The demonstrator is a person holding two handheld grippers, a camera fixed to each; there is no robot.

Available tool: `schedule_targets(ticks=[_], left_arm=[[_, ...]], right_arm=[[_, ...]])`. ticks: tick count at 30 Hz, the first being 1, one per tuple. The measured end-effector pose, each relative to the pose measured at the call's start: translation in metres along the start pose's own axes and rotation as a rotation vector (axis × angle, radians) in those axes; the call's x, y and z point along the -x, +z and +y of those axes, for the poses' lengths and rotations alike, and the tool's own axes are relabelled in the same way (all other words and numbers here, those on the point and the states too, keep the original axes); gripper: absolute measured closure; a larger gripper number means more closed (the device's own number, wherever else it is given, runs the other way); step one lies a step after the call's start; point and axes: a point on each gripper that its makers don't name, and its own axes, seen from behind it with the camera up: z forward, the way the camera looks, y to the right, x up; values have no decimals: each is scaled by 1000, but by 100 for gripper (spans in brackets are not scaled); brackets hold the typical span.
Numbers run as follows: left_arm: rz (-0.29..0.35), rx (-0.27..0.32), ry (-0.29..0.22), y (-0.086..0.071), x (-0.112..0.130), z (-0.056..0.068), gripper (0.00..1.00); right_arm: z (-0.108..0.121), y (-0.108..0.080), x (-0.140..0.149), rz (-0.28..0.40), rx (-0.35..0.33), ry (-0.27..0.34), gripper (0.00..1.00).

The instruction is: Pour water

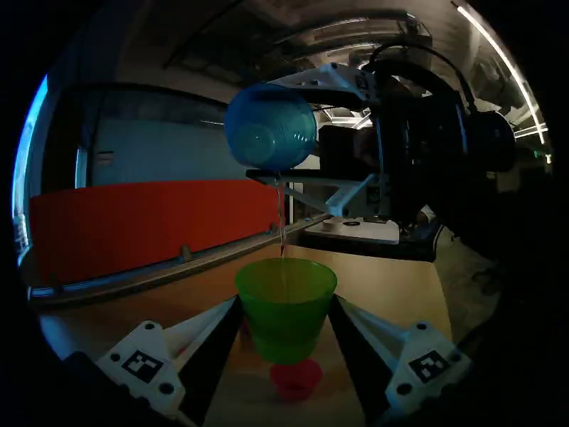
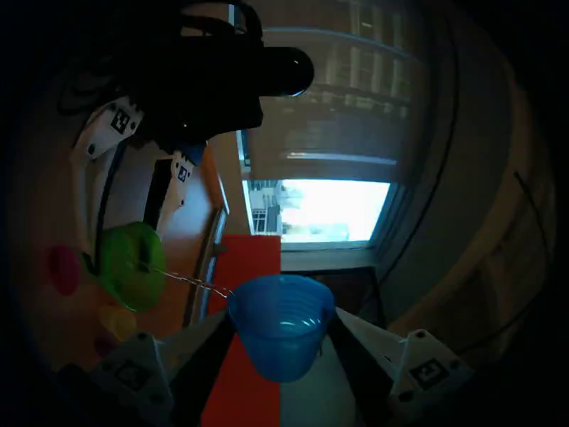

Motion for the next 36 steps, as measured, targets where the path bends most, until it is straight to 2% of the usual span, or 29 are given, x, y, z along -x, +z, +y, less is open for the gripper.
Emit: schedule_targets(ticks=[18, 26, 30, 36], left_arm=[[3, 2, -2, 0, -1, 1, 17], [2, 1, -3, 0, 0, 1, 17], [2, 0, -3, 0, 0, 0, 17], [3, -3, -5, -1, 0, -2, 17]], right_arm=[[0, 0, -9, 9, -3, -86, 11], [-2, 0, -8, 10, -5, -84, 11], [-5, 0, -6, 5, -7, -45, 11], [-6, -3, -2, -1, 11, 107, 11]])
